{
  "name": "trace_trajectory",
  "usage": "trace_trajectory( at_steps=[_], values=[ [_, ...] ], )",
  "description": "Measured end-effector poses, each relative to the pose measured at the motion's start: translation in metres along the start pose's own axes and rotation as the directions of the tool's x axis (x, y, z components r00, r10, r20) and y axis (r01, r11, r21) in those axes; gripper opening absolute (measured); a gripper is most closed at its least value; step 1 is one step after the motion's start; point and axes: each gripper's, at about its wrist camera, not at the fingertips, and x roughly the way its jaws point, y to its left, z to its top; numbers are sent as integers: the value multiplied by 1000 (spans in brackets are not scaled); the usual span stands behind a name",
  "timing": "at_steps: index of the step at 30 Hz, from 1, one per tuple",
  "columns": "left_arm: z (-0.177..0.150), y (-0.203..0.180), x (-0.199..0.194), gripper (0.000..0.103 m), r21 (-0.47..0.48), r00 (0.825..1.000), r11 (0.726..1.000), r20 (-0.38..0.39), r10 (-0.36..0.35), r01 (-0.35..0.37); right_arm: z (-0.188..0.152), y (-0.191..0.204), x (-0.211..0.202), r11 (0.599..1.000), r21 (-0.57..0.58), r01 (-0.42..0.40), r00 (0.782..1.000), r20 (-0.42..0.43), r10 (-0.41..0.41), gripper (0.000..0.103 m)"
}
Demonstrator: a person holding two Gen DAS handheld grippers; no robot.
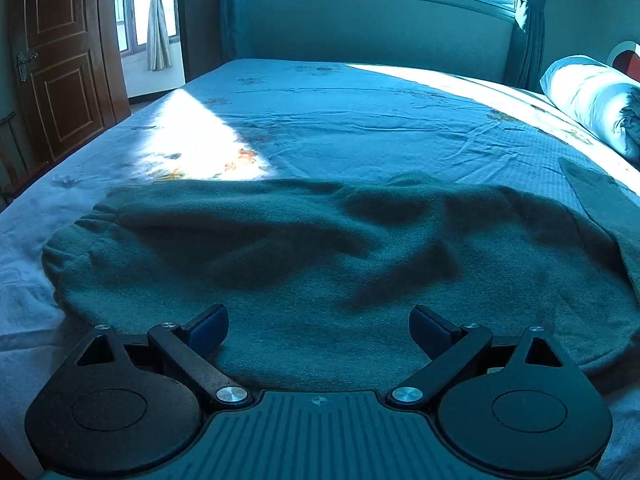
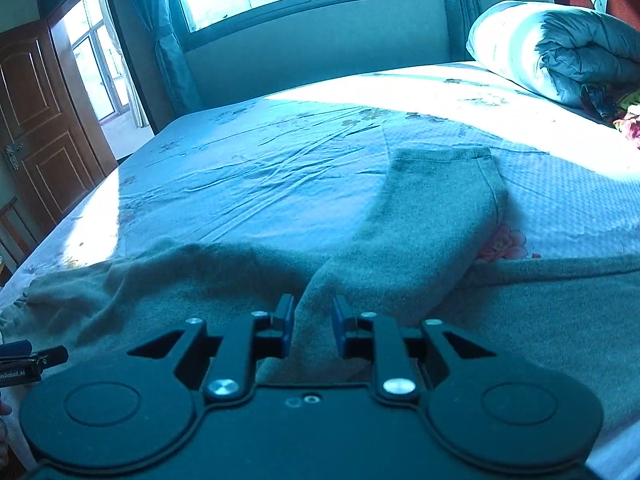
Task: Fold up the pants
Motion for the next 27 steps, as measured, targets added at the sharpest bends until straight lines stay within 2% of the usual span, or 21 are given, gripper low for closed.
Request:
trace_trajectory(
  at_steps=[4, 7, 10, 12, 14, 15, 18, 21, 25, 27],
  values=[
    [0, 4, 11, 96, -2, 999, 999, -20, 35, -35, 22, -4, 31, 999, -23, 37, 999, -22, -38, 32],
    [-4, 3, 21, 98, 21, 998, 999, -59, 28, -27, 33, -2, 56, 997, -43, 58, 997, -43, -60, 33],
    [-10, -1, 24, 101, 50, 998, 998, -58, 29, -26, 41, -2, 79, 991, -65, 116, 991, -54, -119, 33],
    [-8, -2, 20, 102, 33, 997, 999, -60, 39, -37, 42, -5, 94, 985, -88, 148, 985, -77, -155, 33],
    [-6, -6, 11, 102, 15, 999, 1000, -32, -6, 6, 42, -8, 107, 977, -112, 179, 976, -103, -191, 33],
    [-5, -10, 8, 102, 19, 999, 999, -27, -25, 25, 41, -10, 111, 976, -121, 180, 974, -116, -194, 31],
    [-4, -31, 17, 102, 91, 997, 995, -72, -31, 37, 38, -15, 109, 965, -164, 204, 967, -123, -225, 0],
    [-8, -32, 25, 103, 61, 996, 997, -74, -48, 53, 38, -28, 82, 973, -123, 196, 976, -74, -206, 0],
    [-12, -32, 22, 103, 68, 997, 996, -55, -59, 62, 24, -56, 30, 977, -35, 210, 977, -9, -211, 0],
    [-13, -33, 22, 103, 72, 997, 996, -52, -57, 61, 18, -62, 17, 986, -12, 168, 986, 14, -168, 0]
  ],
)
